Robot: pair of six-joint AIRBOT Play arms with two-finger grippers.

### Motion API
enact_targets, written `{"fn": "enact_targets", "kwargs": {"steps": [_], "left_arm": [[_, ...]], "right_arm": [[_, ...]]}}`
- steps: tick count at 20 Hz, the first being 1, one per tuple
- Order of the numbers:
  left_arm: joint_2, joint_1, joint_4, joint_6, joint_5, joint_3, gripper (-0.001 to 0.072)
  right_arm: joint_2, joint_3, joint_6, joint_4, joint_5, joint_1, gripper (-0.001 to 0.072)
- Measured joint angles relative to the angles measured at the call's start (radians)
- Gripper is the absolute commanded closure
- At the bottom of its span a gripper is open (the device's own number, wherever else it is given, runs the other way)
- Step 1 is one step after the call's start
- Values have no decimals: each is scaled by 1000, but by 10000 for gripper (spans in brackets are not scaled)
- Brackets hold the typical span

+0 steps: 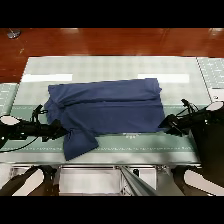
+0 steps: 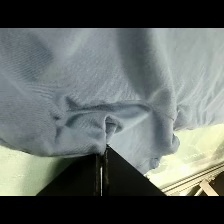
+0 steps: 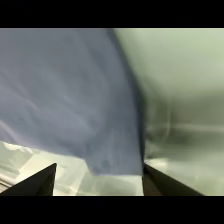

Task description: Fold the shirts.

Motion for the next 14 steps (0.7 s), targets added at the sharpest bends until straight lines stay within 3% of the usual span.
{"fn": "enact_targets", "kwargs": {"steps": [1, 2, 3, 10, 14], "left_arm": [[0, -1, -1, 0, 0, 0, 682], [0, -1, -2, 0, 0, 0, 682], [0, -1, -2, 0, 0, 0, 682], [-3, 40, -2, 0, -8, 134, 683], [-58, 40, -26, -23, 69, 278, 683]], "right_arm": [[-10, 12, 0, 5, -19, 14, 323], [-19, 26, -2, 3, -55, 29, 609], [-26, 37, -4, -10, -80, 40, 668], [-37, 196, -32, 26, -42, 65, 668], [-44, 319, -24, 68, -74, 68, 668]]}}
